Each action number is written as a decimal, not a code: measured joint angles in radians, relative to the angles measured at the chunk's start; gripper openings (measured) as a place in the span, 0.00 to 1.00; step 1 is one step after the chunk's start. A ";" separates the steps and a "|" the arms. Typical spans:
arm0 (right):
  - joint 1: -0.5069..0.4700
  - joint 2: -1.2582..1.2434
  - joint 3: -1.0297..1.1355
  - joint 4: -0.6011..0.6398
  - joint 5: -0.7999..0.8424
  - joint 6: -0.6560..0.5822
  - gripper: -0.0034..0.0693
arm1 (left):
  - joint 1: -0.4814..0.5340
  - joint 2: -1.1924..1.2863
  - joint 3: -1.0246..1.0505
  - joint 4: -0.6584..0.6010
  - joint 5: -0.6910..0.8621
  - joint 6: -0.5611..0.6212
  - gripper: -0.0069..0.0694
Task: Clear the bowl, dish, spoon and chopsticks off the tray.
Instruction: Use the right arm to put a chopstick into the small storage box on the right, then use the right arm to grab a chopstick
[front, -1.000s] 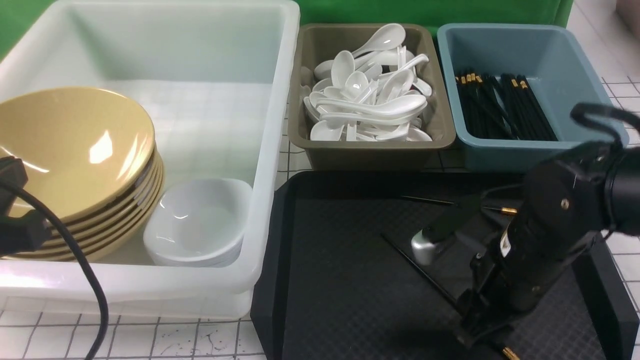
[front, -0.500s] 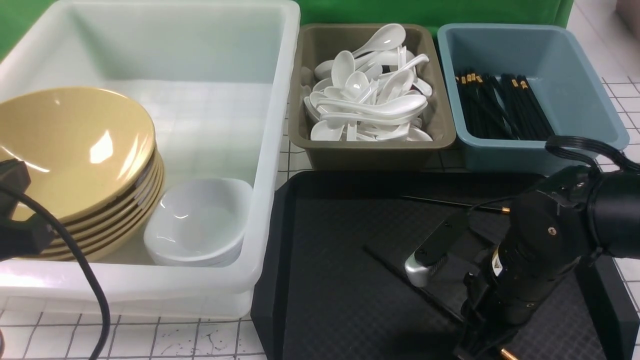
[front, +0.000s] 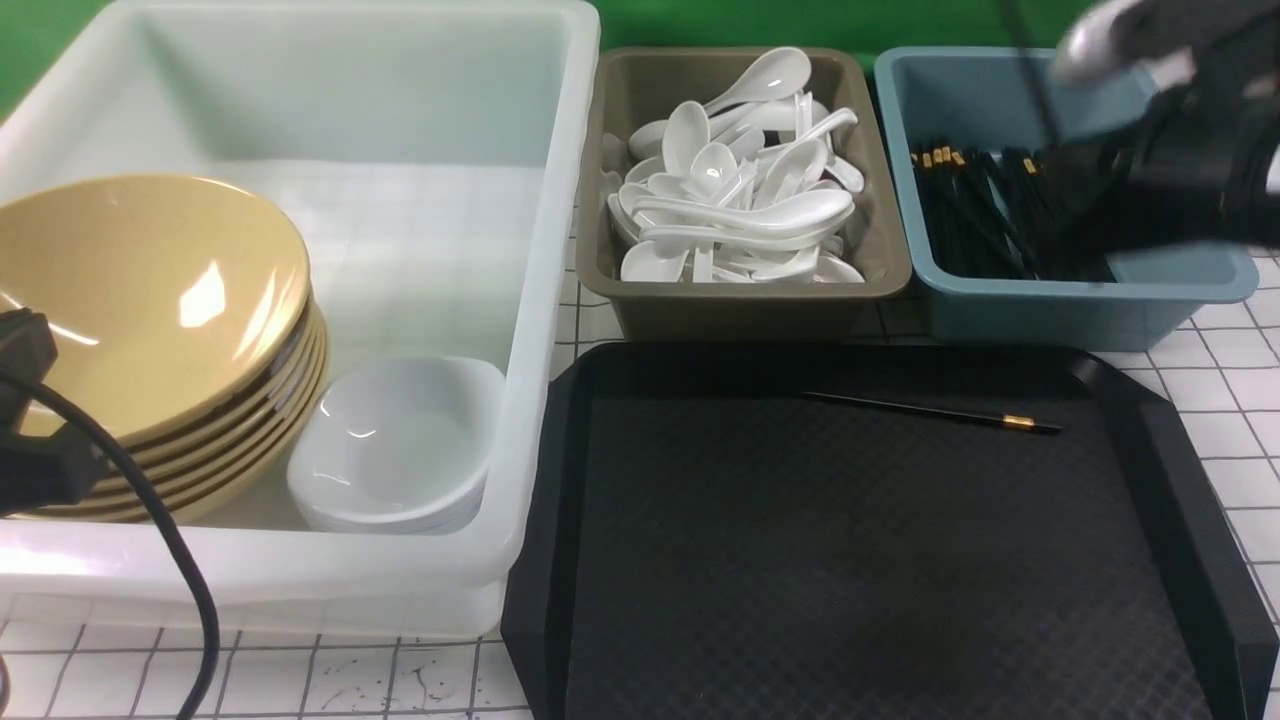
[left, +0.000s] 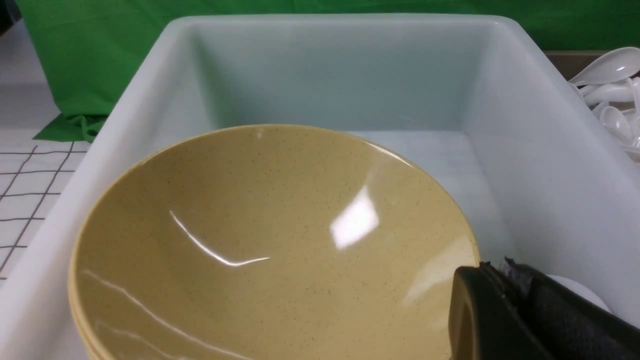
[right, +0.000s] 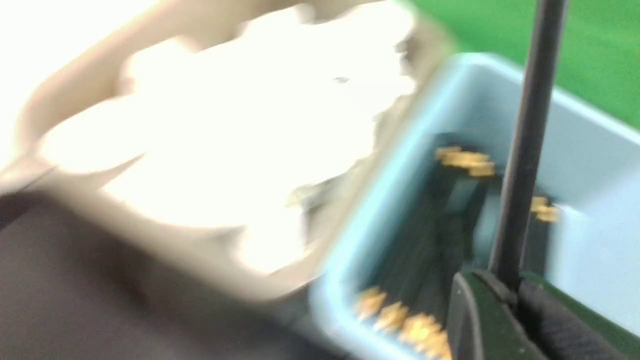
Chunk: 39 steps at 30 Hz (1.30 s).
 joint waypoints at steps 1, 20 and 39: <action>-0.025 0.042 -0.029 0.000 -0.006 0.018 0.17 | 0.000 0.000 0.000 0.000 0.000 0.000 0.08; -0.103 0.665 -0.588 -0.004 0.443 0.122 0.39 | 0.000 0.000 0.000 0.001 0.038 0.000 0.08; -0.060 0.535 -0.347 0.334 0.650 -0.725 0.48 | 0.000 0.000 0.000 0.000 0.038 -0.003 0.08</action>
